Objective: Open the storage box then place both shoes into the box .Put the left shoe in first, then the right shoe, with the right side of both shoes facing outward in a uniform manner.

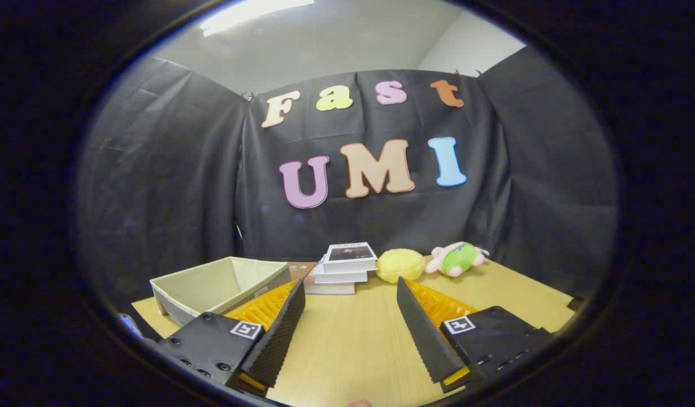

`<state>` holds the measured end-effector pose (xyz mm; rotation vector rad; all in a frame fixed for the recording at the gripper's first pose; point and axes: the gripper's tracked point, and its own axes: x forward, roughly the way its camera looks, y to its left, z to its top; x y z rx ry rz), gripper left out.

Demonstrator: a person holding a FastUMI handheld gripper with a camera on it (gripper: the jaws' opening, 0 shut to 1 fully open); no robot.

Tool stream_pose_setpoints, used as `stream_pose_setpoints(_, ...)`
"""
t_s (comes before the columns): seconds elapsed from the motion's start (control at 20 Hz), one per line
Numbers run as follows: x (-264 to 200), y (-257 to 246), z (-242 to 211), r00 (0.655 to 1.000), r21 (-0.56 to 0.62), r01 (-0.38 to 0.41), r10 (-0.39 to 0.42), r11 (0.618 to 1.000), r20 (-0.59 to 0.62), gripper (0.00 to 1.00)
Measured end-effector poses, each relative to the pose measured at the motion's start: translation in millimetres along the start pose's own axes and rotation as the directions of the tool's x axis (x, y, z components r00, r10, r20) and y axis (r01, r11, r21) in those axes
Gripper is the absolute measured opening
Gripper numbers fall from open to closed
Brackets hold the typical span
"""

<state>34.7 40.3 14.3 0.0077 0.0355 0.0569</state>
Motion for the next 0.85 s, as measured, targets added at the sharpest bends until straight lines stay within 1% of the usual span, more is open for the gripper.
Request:
stream_pose_setpoints(0.1,-15,-3,-2,1.0,-0.023,0.0,0.0,1.0,0.004,1.0)
stream_pose_setpoints(0.25,-26,-13,-9,1.0,-0.045,0.023,-0.022,0.999,0.008,1.0)
stream_pose_setpoints(0.4,-33,-11,-21,1.0,-0.067,0.017,-0.018,0.998,-0.013,1.0)
stream_pose_setpoints(0.5,-29,-14,-25,1.0,-0.07,0.007,-0.008,0.998,-0.023,1.0)
stream_pose_setpoints(0.85,-31,-3,-25,1.0,-0.059,-0.015,0.014,0.998,-0.017,1.0)
